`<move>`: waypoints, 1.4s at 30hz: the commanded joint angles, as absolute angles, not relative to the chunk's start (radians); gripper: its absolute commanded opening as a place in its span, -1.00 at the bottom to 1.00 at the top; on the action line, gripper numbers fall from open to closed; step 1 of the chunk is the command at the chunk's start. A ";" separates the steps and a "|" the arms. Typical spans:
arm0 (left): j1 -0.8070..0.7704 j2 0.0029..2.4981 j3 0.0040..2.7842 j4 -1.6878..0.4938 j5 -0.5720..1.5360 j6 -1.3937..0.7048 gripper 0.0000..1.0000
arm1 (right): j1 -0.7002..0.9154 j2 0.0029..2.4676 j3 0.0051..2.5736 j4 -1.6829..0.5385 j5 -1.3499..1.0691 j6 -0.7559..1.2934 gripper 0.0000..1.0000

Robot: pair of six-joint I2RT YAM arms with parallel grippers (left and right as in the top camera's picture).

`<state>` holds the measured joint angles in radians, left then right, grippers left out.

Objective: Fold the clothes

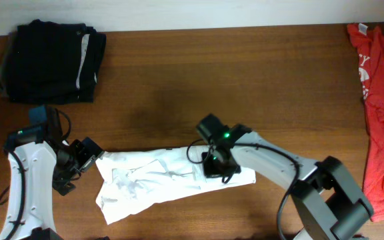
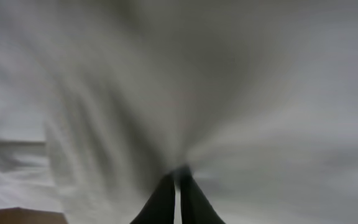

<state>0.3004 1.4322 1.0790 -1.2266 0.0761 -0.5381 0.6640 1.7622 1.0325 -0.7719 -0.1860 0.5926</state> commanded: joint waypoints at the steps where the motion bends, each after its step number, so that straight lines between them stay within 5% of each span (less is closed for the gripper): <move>1: 0.301 1.434 1.081 -1.225 0.083 -0.521 0.98 | 0.721 1.790 1.023 -0.741 -0.222 0.657 -0.78; 13: 0.301 1.434 1.081 -1.228 0.083 -0.521 0.99 | 0.717 1.802 1.126 -0.714 -0.331 0.638 -0.79; 17: 0.301 1.434 1.081 -1.229 0.083 -0.521 0.99 | 0.634 1.775 1.274 -0.946 -0.226 0.578 -0.90; 22: 0.301 1.434 1.081 -1.231 0.083 -0.521 0.98 | 0.479 1.760 1.394 -1.213 0.047 0.508 -0.47; 23: 0.301 1.434 1.081 -1.231 0.083 -0.521 0.99 | 0.448 1.760 1.391 -1.222 0.041 0.479 -0.52; 25: 0.301 1.434 1.081 -1.231 0.083 -0.521 0.98 | 0.389 1.765 1.363 -1.240 0.008 0.471 -0.92; 37: 0.301 1.434 1.081 -1.235 0.083 -0.521 0.98 | 0.347 1.765 0.932 -0.924 -0.147 0.481 -0.92; 42: 0.301 1.434 1.081 -1.235 0.083 -0.521 0.99 | 0.316 1.762 0.930 -0.965 -0.063 0.543 -0.92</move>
<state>0.3004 1.4322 1.0790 -1.2339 0.0761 -0.5381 0.3367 1.7424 0.9493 -0.9329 -0.1013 0.4953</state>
